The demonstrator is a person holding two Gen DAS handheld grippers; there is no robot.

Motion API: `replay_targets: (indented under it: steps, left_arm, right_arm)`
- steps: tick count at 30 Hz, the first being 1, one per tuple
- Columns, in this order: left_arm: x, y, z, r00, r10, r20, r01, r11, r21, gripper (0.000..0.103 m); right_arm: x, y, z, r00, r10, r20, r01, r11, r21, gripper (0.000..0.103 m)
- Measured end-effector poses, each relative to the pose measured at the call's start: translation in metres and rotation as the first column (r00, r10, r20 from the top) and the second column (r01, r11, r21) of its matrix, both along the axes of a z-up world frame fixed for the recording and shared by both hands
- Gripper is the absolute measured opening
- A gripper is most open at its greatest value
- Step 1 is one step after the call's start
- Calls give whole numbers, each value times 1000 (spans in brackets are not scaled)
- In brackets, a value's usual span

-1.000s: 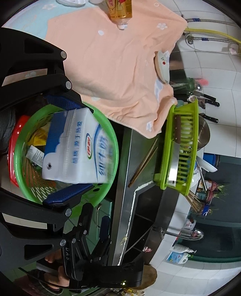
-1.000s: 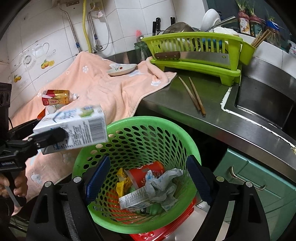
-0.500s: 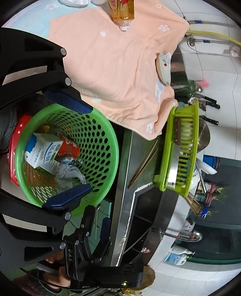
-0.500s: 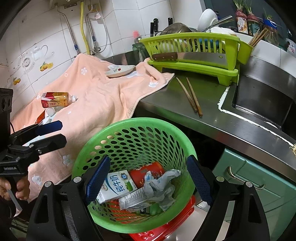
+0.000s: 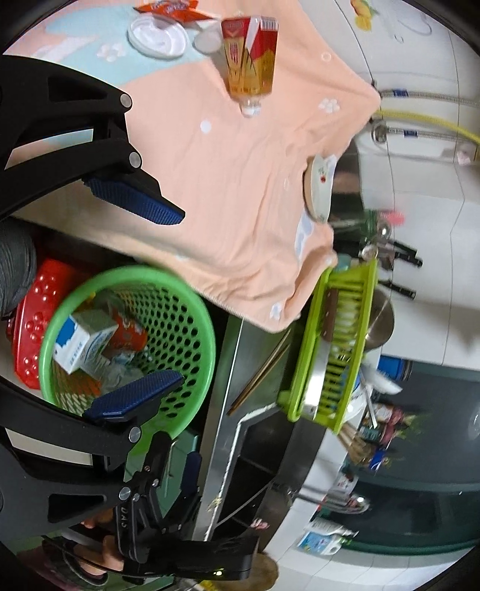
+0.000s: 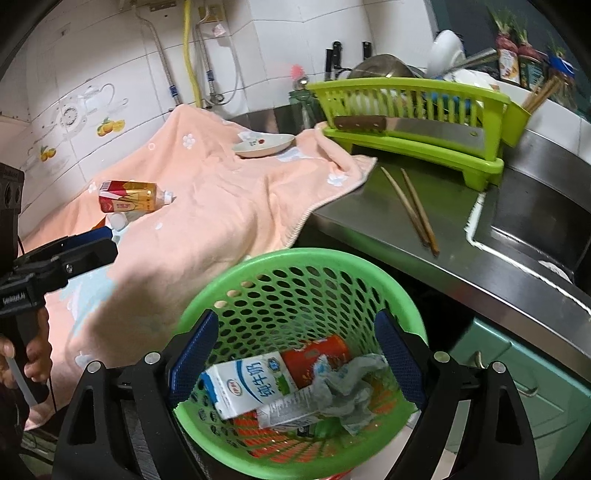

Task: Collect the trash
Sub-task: 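Move both grippers back over the towel toward the remaining items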

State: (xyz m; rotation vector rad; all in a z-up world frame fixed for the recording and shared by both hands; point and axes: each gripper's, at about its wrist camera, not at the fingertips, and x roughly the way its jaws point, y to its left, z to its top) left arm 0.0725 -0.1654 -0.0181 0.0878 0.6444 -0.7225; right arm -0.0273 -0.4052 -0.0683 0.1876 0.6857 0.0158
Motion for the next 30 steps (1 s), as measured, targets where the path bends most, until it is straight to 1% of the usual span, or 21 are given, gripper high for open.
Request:
replay_targets:
  steps: [8, 16, 30]
  left_arm:
    - [15, 37, 12, 996, 94, 10, -93, 996, -9, 81]
    - [25, 69, 14, 986, 170, 3, -170, 985, -18, 82]
    - [45, 125, 17, 956, 292, -5, -292, 956, -30, 83]
  right_arm:
    - [20, 27, 9, 997, 77, 13, -77, 997, -13, 84]
    - [40, 58, 19, 988, 151, 29, -150, 988, -23, 84]
    - [74, 107, 33, 965, 260, 37, -258, 965, -42, 84]
